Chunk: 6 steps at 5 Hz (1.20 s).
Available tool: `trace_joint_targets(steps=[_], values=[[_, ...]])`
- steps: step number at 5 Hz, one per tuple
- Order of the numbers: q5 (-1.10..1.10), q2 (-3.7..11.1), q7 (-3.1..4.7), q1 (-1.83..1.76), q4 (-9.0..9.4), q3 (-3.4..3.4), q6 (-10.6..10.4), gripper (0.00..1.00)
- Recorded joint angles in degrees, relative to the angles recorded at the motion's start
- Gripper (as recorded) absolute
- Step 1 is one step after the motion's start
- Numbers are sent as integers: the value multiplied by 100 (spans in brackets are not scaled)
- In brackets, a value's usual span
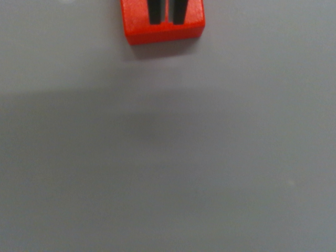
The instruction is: Reach red block
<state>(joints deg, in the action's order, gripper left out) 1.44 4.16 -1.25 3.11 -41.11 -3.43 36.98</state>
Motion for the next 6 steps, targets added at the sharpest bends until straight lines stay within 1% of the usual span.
trace_joint_targets(steps=[1,2,3,4,5,6], values=[[0,0,0,0,0,0,0,0],[1,18,-5,1,143,-5,-148,0],[1,18,-5,1,143,-5,-148,0],[1,34,-9,1,263,-9,-271,0],[1,34,-9,1,263,-9,-271,0],[2,45,-12,2,351,-12,-362,0]])
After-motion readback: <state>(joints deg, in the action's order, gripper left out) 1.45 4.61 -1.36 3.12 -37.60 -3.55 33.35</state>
